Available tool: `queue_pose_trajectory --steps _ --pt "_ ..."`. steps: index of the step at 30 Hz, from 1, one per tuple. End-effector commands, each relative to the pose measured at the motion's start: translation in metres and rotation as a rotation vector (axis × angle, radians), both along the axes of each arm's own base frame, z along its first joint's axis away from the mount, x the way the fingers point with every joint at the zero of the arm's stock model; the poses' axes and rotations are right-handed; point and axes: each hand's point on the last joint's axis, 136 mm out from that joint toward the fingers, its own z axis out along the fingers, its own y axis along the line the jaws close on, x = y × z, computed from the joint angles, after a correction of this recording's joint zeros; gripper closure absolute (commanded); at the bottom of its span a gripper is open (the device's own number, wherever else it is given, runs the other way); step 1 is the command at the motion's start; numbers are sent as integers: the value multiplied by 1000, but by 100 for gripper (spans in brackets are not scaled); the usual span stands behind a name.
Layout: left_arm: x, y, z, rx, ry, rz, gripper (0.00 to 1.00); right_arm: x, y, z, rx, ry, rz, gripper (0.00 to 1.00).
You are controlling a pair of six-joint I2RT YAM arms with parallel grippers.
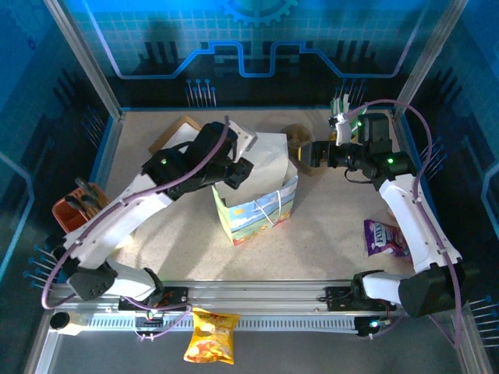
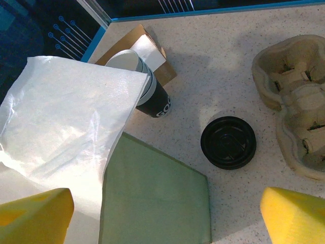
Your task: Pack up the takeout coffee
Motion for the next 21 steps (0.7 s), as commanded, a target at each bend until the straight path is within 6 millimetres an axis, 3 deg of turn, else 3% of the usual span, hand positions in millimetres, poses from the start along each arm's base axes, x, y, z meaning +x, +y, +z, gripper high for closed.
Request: queue_pose_trajectory --steps 1,7,21 --pt "5 -11 -12 52 44 -57 74 -7 -4 1 -7 -8 -2 4" --pt "7 -20 -47 122 113 -105 77 -8 -7 -1 -12 -6 -4 4" --pt "-9 -19 -97 158 216 -144 77 -2 -3 -7 5 19 6 4"
